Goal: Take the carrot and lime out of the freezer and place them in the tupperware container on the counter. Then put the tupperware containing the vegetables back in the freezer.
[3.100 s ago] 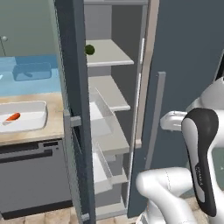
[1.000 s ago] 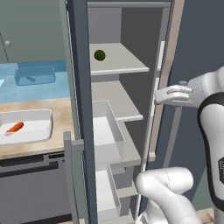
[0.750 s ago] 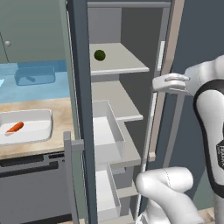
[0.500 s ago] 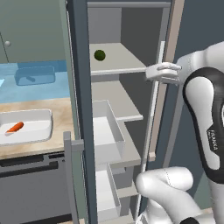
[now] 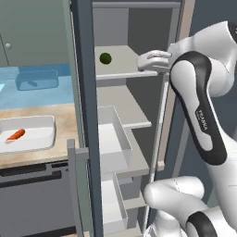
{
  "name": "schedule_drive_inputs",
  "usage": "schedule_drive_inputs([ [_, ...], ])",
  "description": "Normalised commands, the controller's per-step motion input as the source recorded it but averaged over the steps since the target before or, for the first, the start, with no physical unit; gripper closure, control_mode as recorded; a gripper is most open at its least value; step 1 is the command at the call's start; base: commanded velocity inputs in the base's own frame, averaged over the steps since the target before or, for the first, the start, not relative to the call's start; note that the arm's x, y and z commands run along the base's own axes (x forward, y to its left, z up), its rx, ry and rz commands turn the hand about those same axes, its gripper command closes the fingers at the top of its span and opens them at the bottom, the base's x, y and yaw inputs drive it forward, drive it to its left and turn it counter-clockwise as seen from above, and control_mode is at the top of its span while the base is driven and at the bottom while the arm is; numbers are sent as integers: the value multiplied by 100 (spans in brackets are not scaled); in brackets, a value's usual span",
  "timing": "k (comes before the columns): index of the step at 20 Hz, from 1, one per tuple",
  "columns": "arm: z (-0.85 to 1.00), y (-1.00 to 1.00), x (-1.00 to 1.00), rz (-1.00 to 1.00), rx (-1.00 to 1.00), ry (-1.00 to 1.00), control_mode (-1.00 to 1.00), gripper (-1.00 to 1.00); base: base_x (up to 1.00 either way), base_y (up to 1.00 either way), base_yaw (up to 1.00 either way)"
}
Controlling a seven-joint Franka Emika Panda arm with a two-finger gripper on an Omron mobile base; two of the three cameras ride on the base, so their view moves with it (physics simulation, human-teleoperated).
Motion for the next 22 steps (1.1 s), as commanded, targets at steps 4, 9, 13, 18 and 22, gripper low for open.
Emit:
schedule_drive_inputs([
  [4, 0, 14, 63, 0, -12, 0, -100, -100, 0, 0, 0],
  [9, -2, 11, 63, 0, -17, 0, -100, -100, 0, 0, 0],
  [13, -10, 14, 68, 0, -18, 0, -100, -100, 0, 0, 0],
  [18, -13, 17, 68, 0, -12, 0, -100, -100, 0, 0, 0],
  [22, -14, 14, 69, 0, -4, 0, -100, -100, 0, 0, 0],
])
